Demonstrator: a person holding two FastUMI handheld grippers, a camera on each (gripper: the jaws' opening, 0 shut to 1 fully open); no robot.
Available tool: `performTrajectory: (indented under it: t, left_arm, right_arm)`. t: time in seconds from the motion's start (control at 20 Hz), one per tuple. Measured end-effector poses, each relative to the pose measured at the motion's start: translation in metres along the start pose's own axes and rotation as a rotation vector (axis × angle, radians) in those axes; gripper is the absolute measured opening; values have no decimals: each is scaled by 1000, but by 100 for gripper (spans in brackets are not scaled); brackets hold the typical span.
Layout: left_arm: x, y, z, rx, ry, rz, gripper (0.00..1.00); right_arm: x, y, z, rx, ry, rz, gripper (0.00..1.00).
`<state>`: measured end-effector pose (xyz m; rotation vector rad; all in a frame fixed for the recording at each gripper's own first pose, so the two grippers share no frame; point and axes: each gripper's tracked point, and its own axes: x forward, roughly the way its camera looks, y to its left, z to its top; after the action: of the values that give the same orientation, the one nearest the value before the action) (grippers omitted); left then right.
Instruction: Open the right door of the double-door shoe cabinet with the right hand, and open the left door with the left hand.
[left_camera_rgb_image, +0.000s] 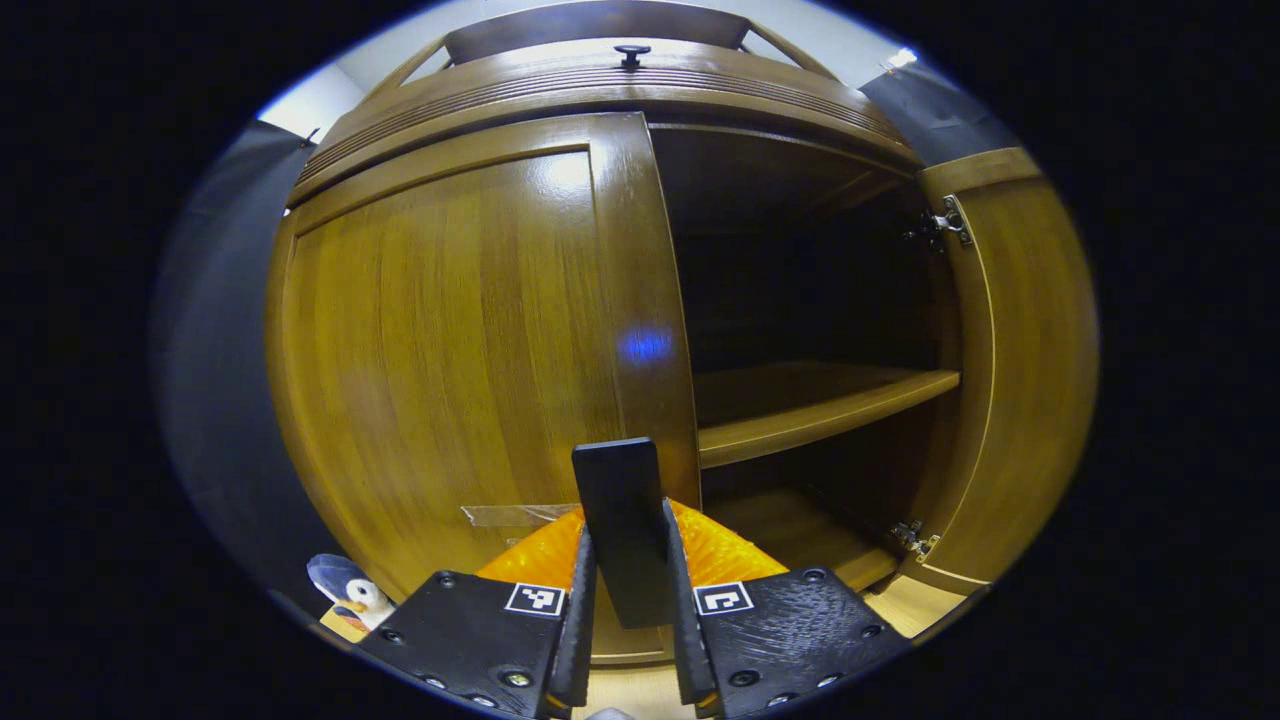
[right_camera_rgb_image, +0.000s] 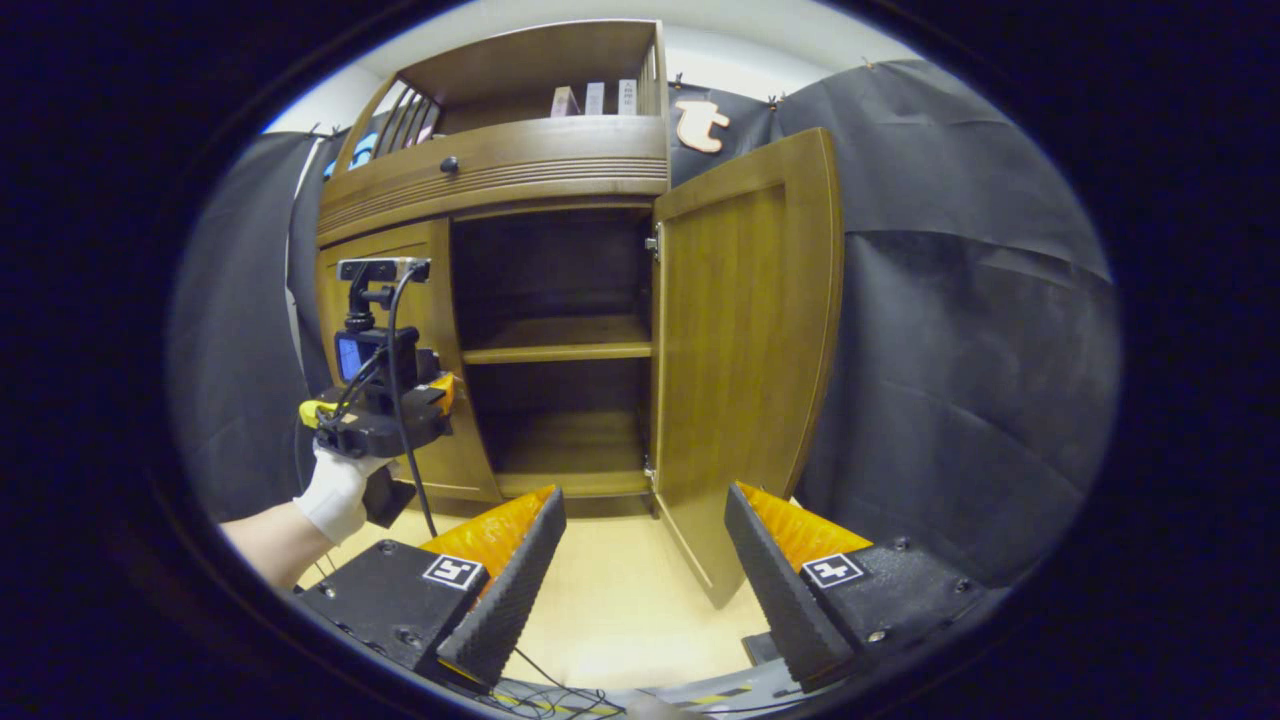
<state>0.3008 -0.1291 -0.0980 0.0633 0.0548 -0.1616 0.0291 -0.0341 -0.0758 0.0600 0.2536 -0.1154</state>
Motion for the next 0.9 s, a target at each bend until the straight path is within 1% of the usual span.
performTrajectory:
  t: [0.05, 0.3, 0.45, 0.9]
  left_arm:
    - [-3, -1, 0, -6, 4, -2, 25]
    - [-22, 3, -3, -6, 22, -27, 25]
    - [-42, 4, -4, -8, 25, -38, 25]
    - [-100, 19, -9, -9, 28, -18, 24]
  right_arm:
    - [-1, -1, -1, 2, 2, 1, 100]
    - [-14, -5, -4, 11, -7, 8, 100]
    - [-19, -6, -5, 16, -9, 16, 100]
    - [-44, -1, -11, 11, -16, 58, 100]
